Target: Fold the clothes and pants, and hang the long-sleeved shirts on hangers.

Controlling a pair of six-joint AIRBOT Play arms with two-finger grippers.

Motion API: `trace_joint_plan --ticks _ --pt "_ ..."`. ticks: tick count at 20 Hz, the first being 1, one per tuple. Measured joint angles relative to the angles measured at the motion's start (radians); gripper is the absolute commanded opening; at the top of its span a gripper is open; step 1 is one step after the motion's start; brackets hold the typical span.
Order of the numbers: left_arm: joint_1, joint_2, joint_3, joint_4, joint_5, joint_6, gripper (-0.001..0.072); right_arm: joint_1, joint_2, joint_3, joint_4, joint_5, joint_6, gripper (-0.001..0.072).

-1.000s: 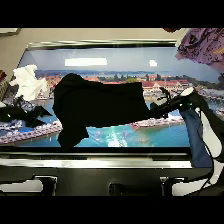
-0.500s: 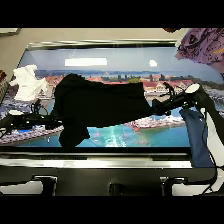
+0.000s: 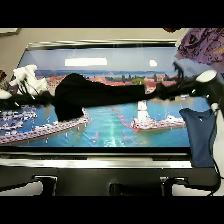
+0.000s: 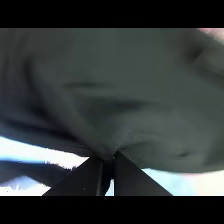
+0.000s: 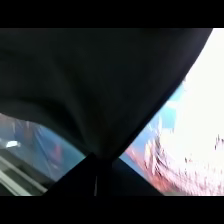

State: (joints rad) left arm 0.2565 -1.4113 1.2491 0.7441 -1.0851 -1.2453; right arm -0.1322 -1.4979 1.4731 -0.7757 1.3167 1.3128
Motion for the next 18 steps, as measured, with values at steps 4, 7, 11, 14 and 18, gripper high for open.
trace_joint_plan --ticks 4,7,11,14,18 --pt "0.000 0.051 0.495 0.200 -0.149 -0.127 0.0021 0.000 0.074 0.331 0.002 -0.012 0.044 0.0032" --pt "-0.002 0.135 0.763 0.359 -0.229 -0.230 0.0022 0.001 0.188 0.522 -0.043 -0.023 0.080 0.0032" --pt "-0.002 0.358 0.783 0.528 -0.261 -0.380 0.0022 0.001 0.401 0.608 -0.137 -0.043 0.121 0.0033" --pt "-0.002 0.512 0.730 0.641 -0.271 -0.465 0.0022 0.001 0.521 0.626 -0.215 -0.050 0.156 0.0033" --pt "-0.002 0.589 0.702 0.737 -0.267 -0.521 0.0022 0.001 0.567 0.628 -0.287 -0.039 0.197 0.0033"
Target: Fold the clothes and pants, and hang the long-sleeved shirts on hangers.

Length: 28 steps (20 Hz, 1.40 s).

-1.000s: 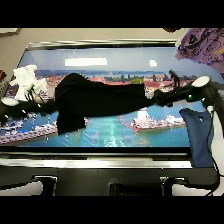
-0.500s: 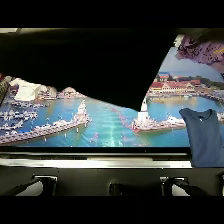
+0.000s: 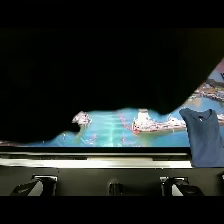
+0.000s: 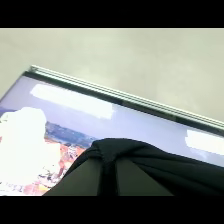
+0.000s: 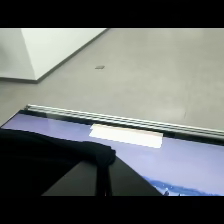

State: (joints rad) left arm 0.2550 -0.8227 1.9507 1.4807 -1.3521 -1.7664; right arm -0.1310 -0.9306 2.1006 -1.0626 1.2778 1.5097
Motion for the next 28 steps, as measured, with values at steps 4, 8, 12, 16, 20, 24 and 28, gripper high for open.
trace_joint_plan --ticks 4,8,12,16,20,24,28 --pt "-0.001 -0.095 -0.009 -0.059 0.001 0.052 0.0022 0.000 -0.077 -0.052 -0.029 0.037 0.042 0.0033" --pt "-0.026 -0.336 -0.012 -0.179 -0.013 0.138 0.0023 0.000 -0.272 -0.119 -0.037 0.076 0.074 0.0033" --pt "-0.092 -0.675 -0.013 -0.216 0.025 0.192 0.0023 0.026 -0.562 -0.149 -0.046 0.046 0.089 0.0033" --pt "-0.143 -0.974 -0.012 -0.233 0.133 0.211 0.0024 0.080 -0.837 -0.157 -0.062 -0.107 0.101 0.0034" --pt "-0.161 -1.137 -0.012 -0.243 0.209 0.216 0.0266 0.130 -1.004 -0.159 -0.059 -0.254 0.122 0.0037" --pt "-0.138 -1.175 0.019 -0.237 0.222 0.219 0.0634 0.152 -1.069 -0.149 -0.048 -0.249 0.126 0.0242" --pt "-0.056 -1.107 0.060 -0.171 0.159 0.219 0.0633 0.099 -1.039 -0.105 -0.044 -0.088 0.108 0.0313"
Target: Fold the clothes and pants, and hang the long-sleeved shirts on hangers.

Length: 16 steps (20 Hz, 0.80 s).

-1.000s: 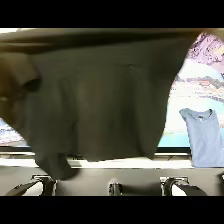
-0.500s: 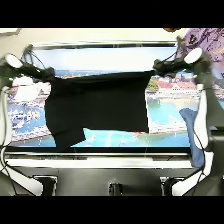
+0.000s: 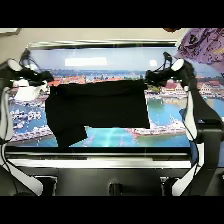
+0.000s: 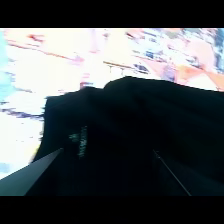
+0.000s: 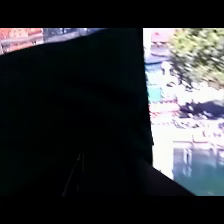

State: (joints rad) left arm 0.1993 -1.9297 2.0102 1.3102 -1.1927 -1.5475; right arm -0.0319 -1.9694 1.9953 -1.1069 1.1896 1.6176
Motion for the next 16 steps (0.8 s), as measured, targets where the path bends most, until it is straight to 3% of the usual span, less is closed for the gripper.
trace_joint_plan --ticks 5,8,11,14,16 --pt "0.153 0.152 -0.090 0.035 -0.154 0.002 0.0632 -0.150 0.128 -0.033 0.018 0.202 -0.133 0.0313" --pt "0.235 0.283 -0.268 0.040 -0.177 -0.002 0.0631 -0.258 0.227 -0.248 0.088 0.270 -0.230 0.0321" --pt "0.294 0.389 -0.433 0.043 -0.166 -0.007 0.0631 -0.311 0.328 -0.552 0.135 0.262 -0.320 0.0324" --pt "0.324 0.437 -0.525 0.043 -0.158 -0.034 0.0631 -0.315 0.389 -0.821 0.199 0.201 -0.407 0.0421" --pt "0.329 0.450 -0.554 0.043 -0.154 -0.054 0.0631 -0.293 0.406 -0.938 0.233 0.148 -0.449 0.0421"
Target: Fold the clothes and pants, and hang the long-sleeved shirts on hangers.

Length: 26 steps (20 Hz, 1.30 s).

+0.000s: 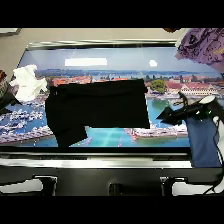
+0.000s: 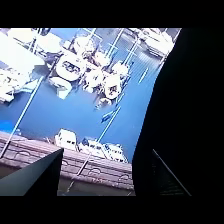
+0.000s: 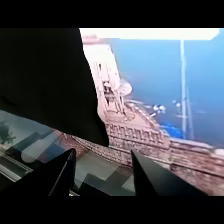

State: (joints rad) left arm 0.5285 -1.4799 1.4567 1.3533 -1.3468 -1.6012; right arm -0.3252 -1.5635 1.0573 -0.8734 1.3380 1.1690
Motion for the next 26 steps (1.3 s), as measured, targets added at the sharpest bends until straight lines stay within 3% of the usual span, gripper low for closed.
trace_joint_plan --ticks 8,9,10,12,17,26 --pt "-0.005 0.011 -0.028 -0.002 0.004 -0.029 0.0631 0.148 0.017 -0.140 0.061 -0.159 -0.047 0.0414" --pt "-0.006 0.011 -0.029 -0.002 0.004 -0.030 0.0631 0.161 0.017 -0.143 0.064 -0.167 -0.047 0.0374" --pt "-0.006 0.011 -0.029 -0.002 0.004 -0.030 0.0630 0.176 0.017 -0.145 0.063 -0.177 -0.043 0.0288" --pt "-0.006 0.011 -0.029 -0.002 0.004 -0.030 0.0619 0.197 0.016 -0.150 0.058 -0.201 -0.035 0.0033" --pt "-0.003 0.011 -0.054 -0.017 -0.008 -0.032 0.0619 0.215 0.033 -0.151 0.060 -0.217 -0.012 0.0034" --pt "0.047 0.010 -0.448 -0.358 0.179 0.269 0.0619 0.219 0.149 -0.152 0.021 -0.213 0.064 0.0034"
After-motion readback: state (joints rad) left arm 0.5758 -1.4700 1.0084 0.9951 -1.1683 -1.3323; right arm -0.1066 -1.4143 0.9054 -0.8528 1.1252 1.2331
